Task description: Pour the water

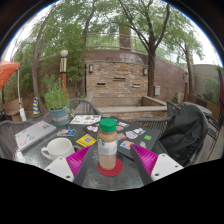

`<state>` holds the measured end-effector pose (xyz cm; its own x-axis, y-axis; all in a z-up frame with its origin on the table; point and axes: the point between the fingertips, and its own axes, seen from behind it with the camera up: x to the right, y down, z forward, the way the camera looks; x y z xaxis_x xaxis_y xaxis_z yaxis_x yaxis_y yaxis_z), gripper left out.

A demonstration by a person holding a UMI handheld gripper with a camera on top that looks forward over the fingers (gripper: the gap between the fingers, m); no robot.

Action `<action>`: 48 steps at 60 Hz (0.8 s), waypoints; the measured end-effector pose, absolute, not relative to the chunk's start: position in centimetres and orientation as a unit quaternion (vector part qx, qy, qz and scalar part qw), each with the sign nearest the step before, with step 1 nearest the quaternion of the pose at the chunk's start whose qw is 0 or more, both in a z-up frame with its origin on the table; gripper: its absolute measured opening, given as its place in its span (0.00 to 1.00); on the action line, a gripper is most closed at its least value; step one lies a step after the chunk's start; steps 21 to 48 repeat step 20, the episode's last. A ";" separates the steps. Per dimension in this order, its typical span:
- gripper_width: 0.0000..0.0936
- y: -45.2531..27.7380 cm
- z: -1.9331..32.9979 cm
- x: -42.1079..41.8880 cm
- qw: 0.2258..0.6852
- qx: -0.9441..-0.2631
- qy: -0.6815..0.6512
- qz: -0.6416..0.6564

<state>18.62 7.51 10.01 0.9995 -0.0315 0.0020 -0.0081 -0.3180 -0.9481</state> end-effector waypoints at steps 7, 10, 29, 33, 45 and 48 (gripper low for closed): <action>0.89 1.9 13.4 17.0 0.570 -0.821 0.017 -0.031; 0.89 -0.7 14.8 15.3 0.562 -0.827 0.022 -0.022; 0.88 -8.5 18.3 9.9 0.529 -0.847 0.049 -0.018; 0.88 -8.5 18.3 9.9 0.529 -0.847 0.049 -0.018; 0.88 -8.5 18.3 9.9 0.529 -0.847 0.049 -0.018; 0.88 -8.5 18.3 9.9 0.529 -0.847 0.049 -0.018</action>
